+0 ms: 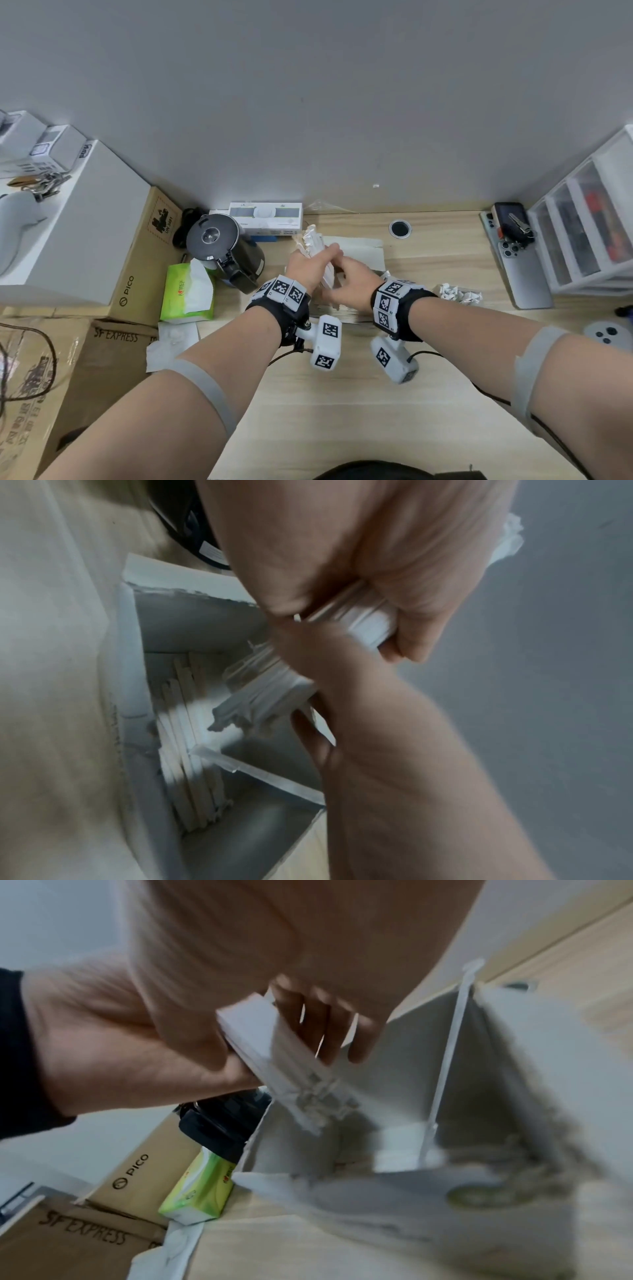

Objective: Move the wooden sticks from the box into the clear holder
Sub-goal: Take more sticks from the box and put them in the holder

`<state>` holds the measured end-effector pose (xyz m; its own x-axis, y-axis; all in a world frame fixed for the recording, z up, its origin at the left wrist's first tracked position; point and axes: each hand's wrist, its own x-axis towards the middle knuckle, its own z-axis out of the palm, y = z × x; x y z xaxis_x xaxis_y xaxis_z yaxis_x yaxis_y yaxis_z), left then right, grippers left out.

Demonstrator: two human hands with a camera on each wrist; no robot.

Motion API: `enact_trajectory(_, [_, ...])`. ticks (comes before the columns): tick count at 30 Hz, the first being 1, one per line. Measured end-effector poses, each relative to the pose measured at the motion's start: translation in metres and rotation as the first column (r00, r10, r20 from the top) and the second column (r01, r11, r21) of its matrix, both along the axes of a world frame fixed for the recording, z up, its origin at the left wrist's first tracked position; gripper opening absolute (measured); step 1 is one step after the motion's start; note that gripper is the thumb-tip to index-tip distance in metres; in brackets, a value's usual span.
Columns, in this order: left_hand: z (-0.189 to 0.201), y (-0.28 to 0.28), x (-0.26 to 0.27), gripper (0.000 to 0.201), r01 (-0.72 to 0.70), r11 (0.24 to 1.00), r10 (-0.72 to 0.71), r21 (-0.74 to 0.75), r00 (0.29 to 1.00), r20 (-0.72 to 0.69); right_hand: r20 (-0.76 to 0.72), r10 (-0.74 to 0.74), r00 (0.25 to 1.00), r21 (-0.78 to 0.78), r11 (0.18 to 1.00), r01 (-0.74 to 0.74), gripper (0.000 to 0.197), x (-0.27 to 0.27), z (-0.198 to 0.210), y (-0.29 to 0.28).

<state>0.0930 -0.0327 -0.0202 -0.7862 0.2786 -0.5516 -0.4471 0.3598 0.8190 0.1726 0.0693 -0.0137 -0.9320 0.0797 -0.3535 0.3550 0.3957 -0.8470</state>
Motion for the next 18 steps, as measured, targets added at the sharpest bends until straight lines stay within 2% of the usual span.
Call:
enact_trajectory(2, [0.004,-0.002,-0.004,0.039,-0.019,0.999,0.019,0.043,1.0,0.001,-0.022,-0.051,0.998,0.133,0.99,0.053,0.044,0.001,0.002,0.014])
enact_trajectory(3, [0.004,-0.003,-0.006,0.034,-0.02,0.999,0.021,0.038,1.0,-0.009,-0.042,-0.088,0.995,0.253,0.963,0.095,0.038,0.001,0.001,0.022])
enact_trajectory(5, [0.006,-0.004,-0.007,0.032,-0.025,1.0,0.025,0.003,0.999,-0.048,-0.041,-0.164,0.986,0.501,0.85,0.162,0.031,0.001,0.004,0.038])
enact_trajectory(7, [0.005,-0.006,-0.006,0.034,-0.022,1.0,0.021,-0.013,0.997,-0.079,0.085,-0.254,0.964,0.62,0.77,0.148,0.034,-0.001,0.006,0.049])
enact_trajectory(9, [0.003,-0.007,-0.004,0.034,-0.005,1.0,0.003,-0.019,0.997,-0.083,0.254,-0.284,0.925,0.655,0.754,0.051,0.038,-0.001,0.006,0.052])
enact_trajectory(11, [0.003,-0.008,-0.002,0.033,0.026,0.999,-0.028,-0.021,0.996,-0.09,0.324,-0.273,0.906,0.654,0.757,-0.006,0.034,0.001,0.001,0.051])
enact_trajectory(15, [0.0,-0.01,0.001,0.029,0.043,0.999,-0.046,-0.029,0.992,-0.116,0.314,-0.227,0.922,0.651,0.758,-0.034,0.013,0.007,-0.001,0.049])
enact_trajectory(18, [-0.003,-0.012,0.002,0.03,0.054,0.997,-0.06,-0.049,0.991,-0.122,0.296,-0.227,0.928,0.658,0.753,-0.025,0.013,0.008,0.001,0.047])
